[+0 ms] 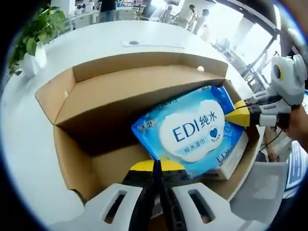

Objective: Operate the shoe box by opening the lid, removing the specified soft item, and placing it in the target area until the item is outside and the box remains undamaged.

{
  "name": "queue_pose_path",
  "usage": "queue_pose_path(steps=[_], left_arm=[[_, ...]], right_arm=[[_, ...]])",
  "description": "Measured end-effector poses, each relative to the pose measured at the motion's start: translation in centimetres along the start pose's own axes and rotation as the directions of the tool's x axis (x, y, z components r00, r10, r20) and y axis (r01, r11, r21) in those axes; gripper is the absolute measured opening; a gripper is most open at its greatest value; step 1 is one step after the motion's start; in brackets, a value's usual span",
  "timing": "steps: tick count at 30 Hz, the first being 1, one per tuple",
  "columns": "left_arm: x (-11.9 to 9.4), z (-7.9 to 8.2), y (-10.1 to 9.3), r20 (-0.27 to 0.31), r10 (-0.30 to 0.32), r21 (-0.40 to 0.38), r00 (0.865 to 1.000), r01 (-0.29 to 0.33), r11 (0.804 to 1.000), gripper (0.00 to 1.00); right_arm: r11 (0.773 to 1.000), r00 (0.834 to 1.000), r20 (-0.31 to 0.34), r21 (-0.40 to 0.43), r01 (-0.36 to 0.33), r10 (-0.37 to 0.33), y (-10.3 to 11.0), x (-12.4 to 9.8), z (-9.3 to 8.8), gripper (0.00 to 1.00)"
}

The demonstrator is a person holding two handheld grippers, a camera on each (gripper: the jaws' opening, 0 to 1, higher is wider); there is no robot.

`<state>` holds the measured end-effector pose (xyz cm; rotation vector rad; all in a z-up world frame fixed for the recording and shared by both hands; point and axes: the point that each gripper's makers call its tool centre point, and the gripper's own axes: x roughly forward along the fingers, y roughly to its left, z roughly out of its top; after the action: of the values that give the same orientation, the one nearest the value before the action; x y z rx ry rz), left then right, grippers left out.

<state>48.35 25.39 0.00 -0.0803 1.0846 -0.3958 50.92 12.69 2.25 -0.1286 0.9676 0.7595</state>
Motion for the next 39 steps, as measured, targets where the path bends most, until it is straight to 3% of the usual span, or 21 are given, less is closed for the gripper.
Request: queue_pose_path(steps=[15, 29, 39], left_arm=[[-3.9, 1.2, -0.3, 0.051, 0.005, 0.001, 0.999, -0.006, 1.000, 0.00], [-8.2, 3.9, -2.7, 0.087, -0.005, 0.056, 0.996, 0.001, 0.998, 0.00], [-9.1, 5.2, -4.3, 0.104, -0.025, 0.078, 0.994, 0.017, 0.997, 0.00]], right_arm=[[1.000, 0.999, 0.030, 0.015, -0.022, 0.022, 1.1, -1.7, 1.4, 0.00], [1.000, 0.997, 0.078, 0.019, -0.017, 0.016, 1.4, -5.3, 3.8, 0.00], [0.999, 0.995, 0.104, 0.033, -0.001, -0.003, 0.5, -7.3, 4.1, 0.00]])
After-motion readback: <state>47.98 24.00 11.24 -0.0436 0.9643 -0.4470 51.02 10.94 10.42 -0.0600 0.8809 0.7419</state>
